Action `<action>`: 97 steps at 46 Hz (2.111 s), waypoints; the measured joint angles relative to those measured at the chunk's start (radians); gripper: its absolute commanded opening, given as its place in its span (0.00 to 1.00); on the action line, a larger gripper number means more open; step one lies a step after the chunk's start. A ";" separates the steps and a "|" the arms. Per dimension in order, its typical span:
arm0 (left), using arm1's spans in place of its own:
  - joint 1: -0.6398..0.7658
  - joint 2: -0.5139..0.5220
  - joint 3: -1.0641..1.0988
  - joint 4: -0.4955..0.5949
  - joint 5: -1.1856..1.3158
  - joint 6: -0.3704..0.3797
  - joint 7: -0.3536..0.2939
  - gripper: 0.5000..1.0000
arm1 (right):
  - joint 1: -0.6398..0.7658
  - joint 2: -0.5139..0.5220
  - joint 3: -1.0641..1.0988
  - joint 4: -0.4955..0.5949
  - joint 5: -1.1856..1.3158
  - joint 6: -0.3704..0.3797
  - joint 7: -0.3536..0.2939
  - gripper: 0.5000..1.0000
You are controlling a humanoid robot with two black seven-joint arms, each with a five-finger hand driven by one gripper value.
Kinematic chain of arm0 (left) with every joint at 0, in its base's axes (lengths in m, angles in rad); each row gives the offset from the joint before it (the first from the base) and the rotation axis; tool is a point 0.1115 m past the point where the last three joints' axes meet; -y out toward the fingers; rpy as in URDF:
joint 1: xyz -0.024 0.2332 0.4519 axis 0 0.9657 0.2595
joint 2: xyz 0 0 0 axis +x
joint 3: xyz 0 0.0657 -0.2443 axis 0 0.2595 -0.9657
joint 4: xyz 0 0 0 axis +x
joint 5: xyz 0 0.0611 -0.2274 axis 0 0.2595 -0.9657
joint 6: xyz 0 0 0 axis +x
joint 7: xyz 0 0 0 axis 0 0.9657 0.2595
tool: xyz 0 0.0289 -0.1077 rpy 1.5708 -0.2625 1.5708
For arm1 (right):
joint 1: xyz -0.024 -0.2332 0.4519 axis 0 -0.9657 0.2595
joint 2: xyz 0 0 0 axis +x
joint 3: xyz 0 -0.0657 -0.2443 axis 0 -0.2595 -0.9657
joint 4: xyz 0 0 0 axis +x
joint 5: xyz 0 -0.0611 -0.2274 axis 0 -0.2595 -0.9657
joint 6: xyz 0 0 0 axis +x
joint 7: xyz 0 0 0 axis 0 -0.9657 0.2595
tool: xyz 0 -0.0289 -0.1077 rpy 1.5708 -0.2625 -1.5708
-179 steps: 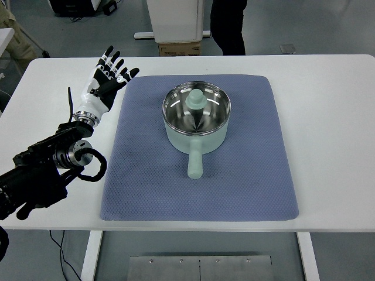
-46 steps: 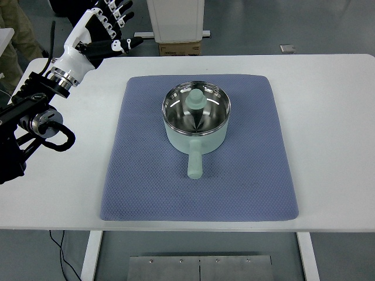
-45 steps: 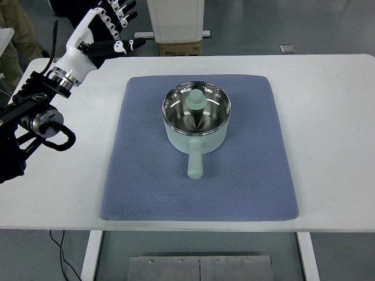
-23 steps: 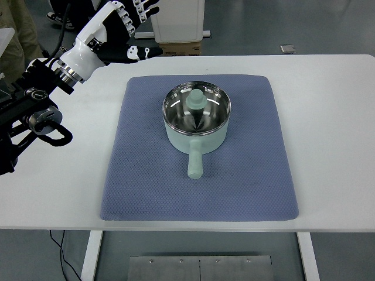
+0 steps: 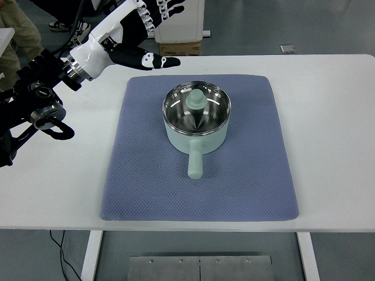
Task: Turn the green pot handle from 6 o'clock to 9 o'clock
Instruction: 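Reach the left hand across the green pot toward its handle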
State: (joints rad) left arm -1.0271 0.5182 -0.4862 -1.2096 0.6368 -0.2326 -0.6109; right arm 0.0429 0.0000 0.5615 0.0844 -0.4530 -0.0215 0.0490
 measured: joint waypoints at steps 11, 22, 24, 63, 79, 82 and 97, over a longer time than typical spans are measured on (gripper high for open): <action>-0.018 0.000 0.003 -0.061 0.076 -0.023 0.000 1.00 | 0.000 0.000 0.000 0.000 0.000 0.000 0.000 1.00; -0.039 0.002 0.016 -0.094 0.180 -0.060 0.000 1.00 | 0.000 0.000 0.000 0.000 0.000 0.000 0.000 1.00; -0.043 0.002 0.022 -0.094 0.201 -0.070 0.000 1.00 | 0.000 0.000 0.000 0.000 0.000 0.000 0.000 1.00; -0.118 -0.012 0.190 -0.152 0.435 -0.110 0.000 1.00 | 0.000 0.000 0.000 0.000 0.000 0.000 0.000 1.00; -0.151 -0.023 0.242 -0.159 0.526 -0.110 0.000 1.00 | 0.000 0.000 0.000 0.000 0.000 0.000 0.000 1.00; -0.158 -0.027 0.256 -0.159 0.539 -0.110 0.000 1.00 | 0.000 0.000 0.000 0.000 0.000 0.000 0.000 1.00; -0.169 -0.054 0.314 -0.156 0.615 -0.110 0.000 1.00 | 0.000 0.000 0.000 0.000 0.000 0.000 0.000 1.00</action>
State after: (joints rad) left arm -1.1959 0.4641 -0.1720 -1.3655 1.2514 -0.3421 -0.6109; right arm 0.0430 0.0000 0.5614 0.0844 -0.4525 -0.0215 0.0490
